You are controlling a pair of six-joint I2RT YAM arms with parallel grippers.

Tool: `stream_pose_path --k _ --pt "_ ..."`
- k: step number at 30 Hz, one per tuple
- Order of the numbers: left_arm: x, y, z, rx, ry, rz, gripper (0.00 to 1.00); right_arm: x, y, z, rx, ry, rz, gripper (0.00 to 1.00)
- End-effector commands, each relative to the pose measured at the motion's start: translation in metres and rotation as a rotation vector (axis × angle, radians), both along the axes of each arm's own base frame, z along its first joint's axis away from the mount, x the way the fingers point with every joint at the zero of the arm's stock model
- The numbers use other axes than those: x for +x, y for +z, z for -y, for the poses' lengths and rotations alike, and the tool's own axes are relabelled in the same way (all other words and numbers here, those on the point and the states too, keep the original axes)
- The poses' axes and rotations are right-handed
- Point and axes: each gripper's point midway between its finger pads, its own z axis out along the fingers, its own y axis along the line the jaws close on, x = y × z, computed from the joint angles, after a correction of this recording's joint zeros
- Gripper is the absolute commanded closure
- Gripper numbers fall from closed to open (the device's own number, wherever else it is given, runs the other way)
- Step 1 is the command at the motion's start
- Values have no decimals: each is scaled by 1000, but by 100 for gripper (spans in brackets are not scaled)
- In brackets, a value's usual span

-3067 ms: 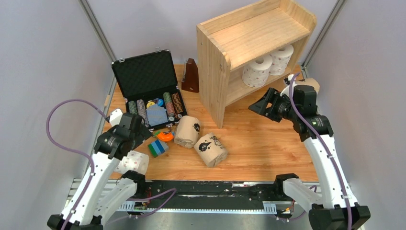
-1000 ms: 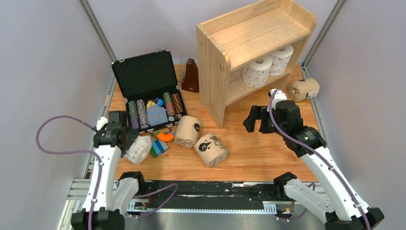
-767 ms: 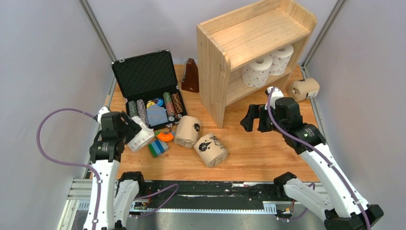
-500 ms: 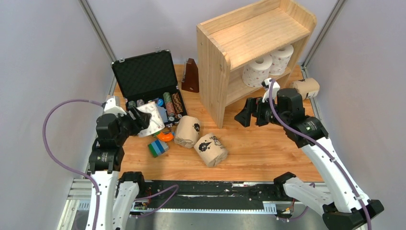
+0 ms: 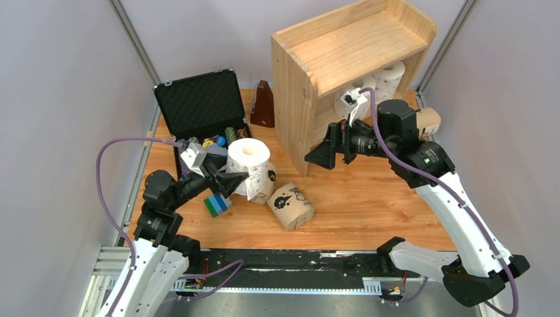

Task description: Place and organize the paper towels onto the shelf

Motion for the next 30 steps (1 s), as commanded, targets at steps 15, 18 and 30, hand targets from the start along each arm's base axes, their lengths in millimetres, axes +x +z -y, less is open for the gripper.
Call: stream_pose_path --k 15,18,30 --pt "-52 65 57 125 -405 536 66 -4 -3 -60 -57 -16 -268 20" --pt "-55 65 61 129 -428 544 67 -12 -11 -66 -92 -5 -278 21" --pt "-60 61 69 133 -467 533 70 -22 -34 -74 -169 -38 -289 52"
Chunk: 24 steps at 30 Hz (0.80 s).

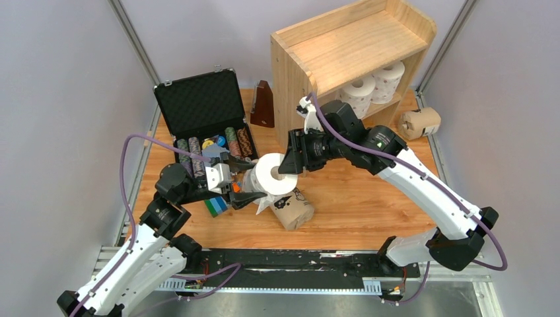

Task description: Place and organize the paper towels onto the shelf

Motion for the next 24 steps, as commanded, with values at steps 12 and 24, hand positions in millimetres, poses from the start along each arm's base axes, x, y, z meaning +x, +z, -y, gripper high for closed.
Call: stream_pose_path --k 12,24 --pt "-10 30 5 -27 -60 56 30 -2 -9 18 -93 -63 -24 100" --pt "-11 32 -5 -13 -2 20 0 -4 -22 84 -282 -181 -69 100"
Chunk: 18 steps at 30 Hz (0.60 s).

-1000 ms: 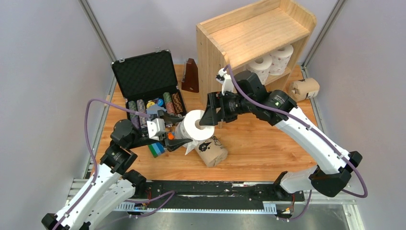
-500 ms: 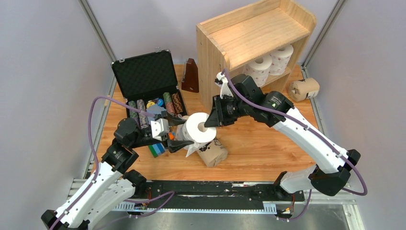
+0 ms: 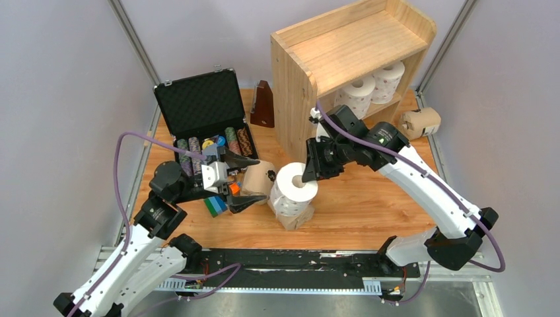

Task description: Place and organize the paper towels onto the shelf

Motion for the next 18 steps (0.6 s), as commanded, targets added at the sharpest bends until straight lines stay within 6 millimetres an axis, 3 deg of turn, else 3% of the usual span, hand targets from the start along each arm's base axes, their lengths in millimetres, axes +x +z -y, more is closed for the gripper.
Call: stream_pose_path --k 1,5,10,14,18 --pt "0 8 -9 0 56 4 0 5 20 43 -55 -103 46 100" --pt "19 -3 -28 5 249 -103 0 28 30 85 -71 -267 50 100" --pt "57 -26 -83 4 687 -293 0 56 49 125 -68 -455 90 100" --pt "69 -45 -127 39 960 -377 0 79 67 139 -39 -556 127 100" --pt "70 -58 -153 47 1107 -411 0 100 76 146 -42 -638 158 100"
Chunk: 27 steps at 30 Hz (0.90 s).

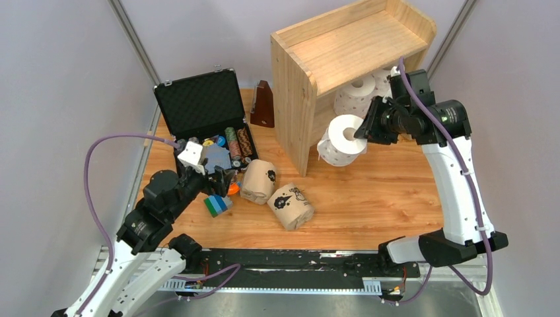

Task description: Place and organize the paper towels onto the shelf

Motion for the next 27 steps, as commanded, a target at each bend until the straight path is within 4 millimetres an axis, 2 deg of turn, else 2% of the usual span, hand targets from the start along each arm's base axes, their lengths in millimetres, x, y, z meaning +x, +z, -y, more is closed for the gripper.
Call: stream_pose_path --k 1,6,12,16,27 --pt "5 -16 -50 23 285 -62 0 24 22 5 27 -95 69 100" --pt "6 -25 -68 20 381 -42 0 49 30 -1 75 -141 116 98" --pt "8 -32 -76 -10 438 -33 0 74 34 -7 116 -190 146 98" --pt "9 -37 -75 2 438 -41 0 87 39 -8 134 -219 174 94" --pt "11 -45 -61 24 371 -68 0 116 38 -15 191 -293 191 94"
